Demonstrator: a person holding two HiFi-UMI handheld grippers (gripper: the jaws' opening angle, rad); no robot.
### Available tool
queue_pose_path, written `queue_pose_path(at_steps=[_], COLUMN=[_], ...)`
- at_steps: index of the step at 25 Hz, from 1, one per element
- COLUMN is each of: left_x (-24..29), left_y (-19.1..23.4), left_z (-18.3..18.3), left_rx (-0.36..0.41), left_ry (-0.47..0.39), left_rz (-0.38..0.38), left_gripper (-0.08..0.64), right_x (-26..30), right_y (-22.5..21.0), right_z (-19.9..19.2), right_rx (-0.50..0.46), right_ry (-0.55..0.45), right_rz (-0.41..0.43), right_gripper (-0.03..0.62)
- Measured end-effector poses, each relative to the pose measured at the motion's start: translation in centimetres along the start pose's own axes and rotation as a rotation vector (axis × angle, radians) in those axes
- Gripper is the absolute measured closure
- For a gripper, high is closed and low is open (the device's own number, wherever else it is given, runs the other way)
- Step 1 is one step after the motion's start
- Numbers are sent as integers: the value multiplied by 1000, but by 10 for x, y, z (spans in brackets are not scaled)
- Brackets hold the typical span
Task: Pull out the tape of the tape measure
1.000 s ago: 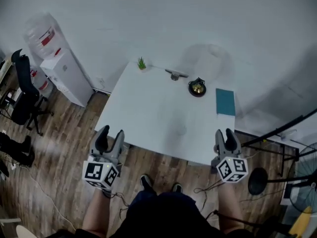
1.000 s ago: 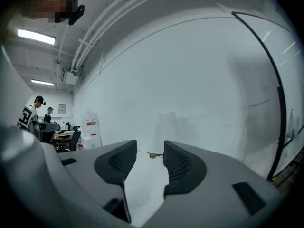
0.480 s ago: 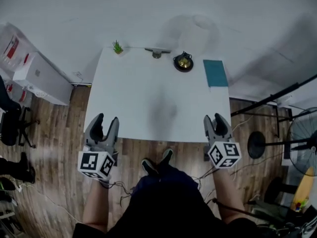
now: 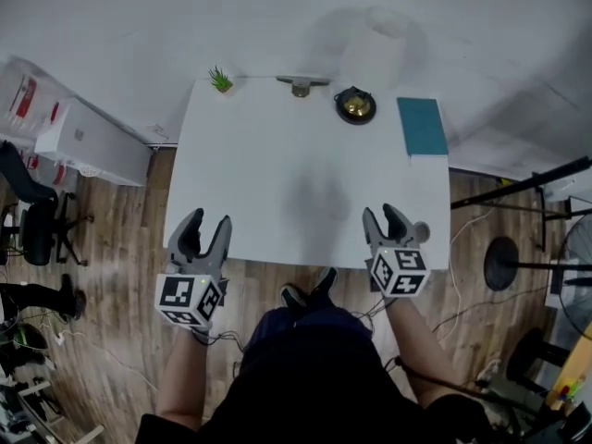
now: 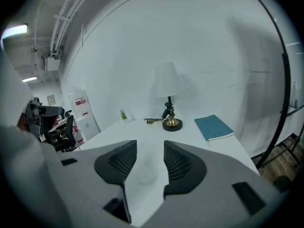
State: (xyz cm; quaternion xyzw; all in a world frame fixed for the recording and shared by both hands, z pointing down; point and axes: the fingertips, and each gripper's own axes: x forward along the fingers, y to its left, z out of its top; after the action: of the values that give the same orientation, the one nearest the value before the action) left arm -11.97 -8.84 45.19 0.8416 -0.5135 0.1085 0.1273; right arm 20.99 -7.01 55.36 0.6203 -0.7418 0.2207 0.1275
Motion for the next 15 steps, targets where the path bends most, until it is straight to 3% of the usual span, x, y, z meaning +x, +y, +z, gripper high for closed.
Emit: queue_pose_path(at_steps=[8, 15], left_x=[33, 76], left_y=[1, 13], left_z=[-21, -44], left_rx=[-30, -56], left_ry=[70, 156], left_rz=[-42, -184], left_gripper=[341, 344], right_x=[44, 77], right_y=[-6, 11], right_z=[-52, -84], right_rx=[85, 123], right_ry=[159, 246], right_rz=[-23, -110], right_gripper=[410, 405])
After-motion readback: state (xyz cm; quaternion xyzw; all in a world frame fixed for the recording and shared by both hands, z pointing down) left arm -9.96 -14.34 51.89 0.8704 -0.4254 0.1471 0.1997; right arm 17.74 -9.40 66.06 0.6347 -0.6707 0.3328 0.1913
